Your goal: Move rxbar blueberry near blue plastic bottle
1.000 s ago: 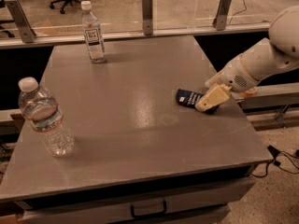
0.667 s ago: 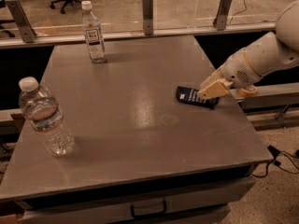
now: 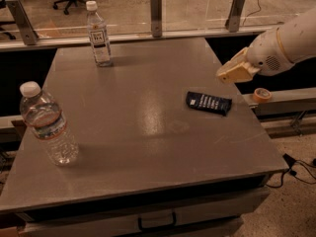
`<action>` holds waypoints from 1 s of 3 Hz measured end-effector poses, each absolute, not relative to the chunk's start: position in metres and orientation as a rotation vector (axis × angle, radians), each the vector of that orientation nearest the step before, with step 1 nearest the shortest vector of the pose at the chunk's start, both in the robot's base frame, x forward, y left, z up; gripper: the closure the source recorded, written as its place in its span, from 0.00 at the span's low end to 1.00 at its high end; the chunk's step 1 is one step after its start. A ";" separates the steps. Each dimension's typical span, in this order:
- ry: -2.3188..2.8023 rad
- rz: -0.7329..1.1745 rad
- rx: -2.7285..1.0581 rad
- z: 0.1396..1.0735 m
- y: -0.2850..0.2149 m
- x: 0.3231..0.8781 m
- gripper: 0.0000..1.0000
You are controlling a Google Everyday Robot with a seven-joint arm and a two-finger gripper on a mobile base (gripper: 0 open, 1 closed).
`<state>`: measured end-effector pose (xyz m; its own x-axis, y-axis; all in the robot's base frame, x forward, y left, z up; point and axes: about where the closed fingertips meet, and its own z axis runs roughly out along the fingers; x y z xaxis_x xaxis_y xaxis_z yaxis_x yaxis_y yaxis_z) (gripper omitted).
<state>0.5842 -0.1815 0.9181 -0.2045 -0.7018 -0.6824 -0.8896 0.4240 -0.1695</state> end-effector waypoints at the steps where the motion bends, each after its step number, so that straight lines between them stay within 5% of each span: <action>1: 1.973 0.355 -1.348 0.914 -0.178 0.585 0.74; 3: 1.979 0.407 -1.355 0.899 -0.171 0.583 0.28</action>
Offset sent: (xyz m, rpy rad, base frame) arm 0.0015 0.0080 -0.0178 0.0484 0.0272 0.0329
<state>0.5828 -0.1713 0.8993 -0.2132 -0.6879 -0.6938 -0.9060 0.4049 -0.1231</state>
